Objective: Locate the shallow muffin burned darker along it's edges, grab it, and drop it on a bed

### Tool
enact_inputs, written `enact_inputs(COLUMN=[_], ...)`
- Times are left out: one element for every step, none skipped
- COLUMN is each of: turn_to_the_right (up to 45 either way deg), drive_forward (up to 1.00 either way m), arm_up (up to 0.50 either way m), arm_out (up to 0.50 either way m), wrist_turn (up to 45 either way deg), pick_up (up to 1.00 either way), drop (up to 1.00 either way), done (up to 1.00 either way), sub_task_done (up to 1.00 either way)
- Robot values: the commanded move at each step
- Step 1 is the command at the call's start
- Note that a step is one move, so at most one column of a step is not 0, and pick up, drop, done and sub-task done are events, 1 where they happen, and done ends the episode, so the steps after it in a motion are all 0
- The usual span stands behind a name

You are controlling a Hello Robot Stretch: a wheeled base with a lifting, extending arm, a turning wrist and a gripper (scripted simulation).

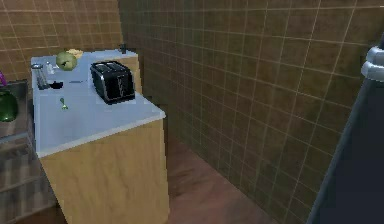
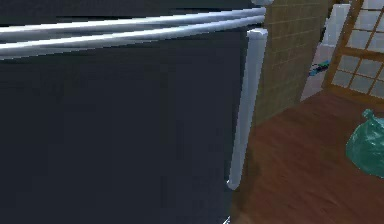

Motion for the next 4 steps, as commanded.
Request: enact_inputs(turn_to_the_right=[0.0, 3.0, 0.0, 9.0], drive_forward=[0.1, 0.0, 1.0, 0.0], arm_up=[0.0, 0.0, 0.0, 0.0], arm_out=[0.0, 0.0, 0.0, 0.0], wrist_turn=[0.0, 0.0, 0.0, 0.0], pick_up=[0.0, 0.0, 0.0, 0.0], drop=[0.0, 0.0, 0.0, 0.0], done=[0.0, 0.0, 0.0, 0.0], sub_task_done=[0.0, 0.0, 0.0, 0.0])
